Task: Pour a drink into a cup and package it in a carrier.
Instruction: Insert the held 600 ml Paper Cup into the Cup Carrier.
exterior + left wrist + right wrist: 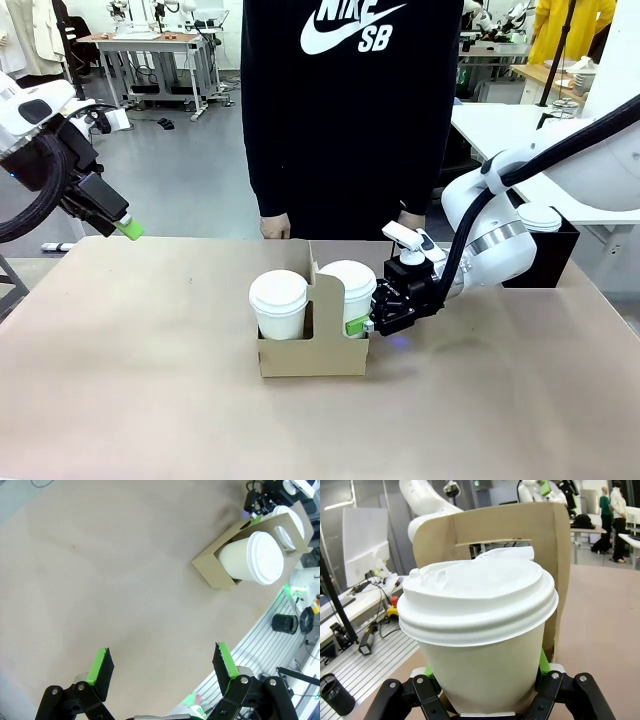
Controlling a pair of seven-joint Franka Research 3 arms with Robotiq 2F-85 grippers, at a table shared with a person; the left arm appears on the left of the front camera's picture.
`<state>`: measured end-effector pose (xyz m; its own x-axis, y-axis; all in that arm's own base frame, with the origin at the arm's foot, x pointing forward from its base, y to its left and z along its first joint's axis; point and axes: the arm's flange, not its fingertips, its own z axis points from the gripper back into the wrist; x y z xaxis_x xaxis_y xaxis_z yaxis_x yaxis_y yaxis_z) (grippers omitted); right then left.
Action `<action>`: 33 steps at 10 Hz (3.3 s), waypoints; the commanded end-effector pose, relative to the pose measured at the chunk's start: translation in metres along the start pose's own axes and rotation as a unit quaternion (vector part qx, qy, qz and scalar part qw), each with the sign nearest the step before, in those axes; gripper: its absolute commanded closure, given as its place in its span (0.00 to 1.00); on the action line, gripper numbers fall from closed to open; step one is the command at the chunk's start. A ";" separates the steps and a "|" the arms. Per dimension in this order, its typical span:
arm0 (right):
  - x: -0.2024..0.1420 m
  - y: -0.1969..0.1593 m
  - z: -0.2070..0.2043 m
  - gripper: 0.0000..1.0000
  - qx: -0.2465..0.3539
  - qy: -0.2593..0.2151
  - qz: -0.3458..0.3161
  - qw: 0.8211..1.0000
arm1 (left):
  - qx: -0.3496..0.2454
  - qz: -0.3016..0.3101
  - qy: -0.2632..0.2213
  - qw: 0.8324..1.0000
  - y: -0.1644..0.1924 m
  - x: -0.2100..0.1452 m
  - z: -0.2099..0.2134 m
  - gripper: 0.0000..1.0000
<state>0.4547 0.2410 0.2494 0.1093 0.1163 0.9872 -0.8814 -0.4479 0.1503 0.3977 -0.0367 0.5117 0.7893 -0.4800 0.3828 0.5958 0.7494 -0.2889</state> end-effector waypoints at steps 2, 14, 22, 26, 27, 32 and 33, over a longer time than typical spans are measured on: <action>-0.001 -0.007 0.004 0.00 0.004 0.018 0.037 0.999 | 0.006 0.006 0.001 1.000 -0.003 0.001 0.002 0.00; 0.090 0.061 0.117 0.00 -0.239 0.149 -0.044 0.959 | 0.006 0.006 0.001 1.000 -0.003 0.001 0.002 0.00; 0.139 0.196 0.229 0.00 -0.492 0.150 -0.171 0.840 | 0.006 0.006 0.001 1.000 -0.003 0.001 0.002 0.00; 0.124 0.216 0.245 0.00 -0.493 0.131 -0.191 0.838 | 0.006 0.006 0.001 1.000 -0.003 0.001 0.002 0.00; 0.125 0.206 0.243 0.00 -0.499 0.148 -0.178 0.835 | 0.006 0.006 0.001 1.000 -0.003 0.001 0.002 0.00; 0.125 0.206 0.243 0.00 -0.499 0.148 -0.178 0.835 | 0.006 0.006 0.001 1.000 -0.003 0.001 0.002 0.00; 0.125 0.206 0.243 0.00 -0.499 0.148 -0.178 0.835 | 0.006 0.006 0.001 1.000 -0.003 0.001 0.002 0.00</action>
<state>0.3972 -0.0531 0.4151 0.4618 0.3575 0.8117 -0.7769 0.6046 0.1757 0.3977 -0.0370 0.5123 0.7890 -0.4802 0.3832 0.5959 0.7499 -0.2873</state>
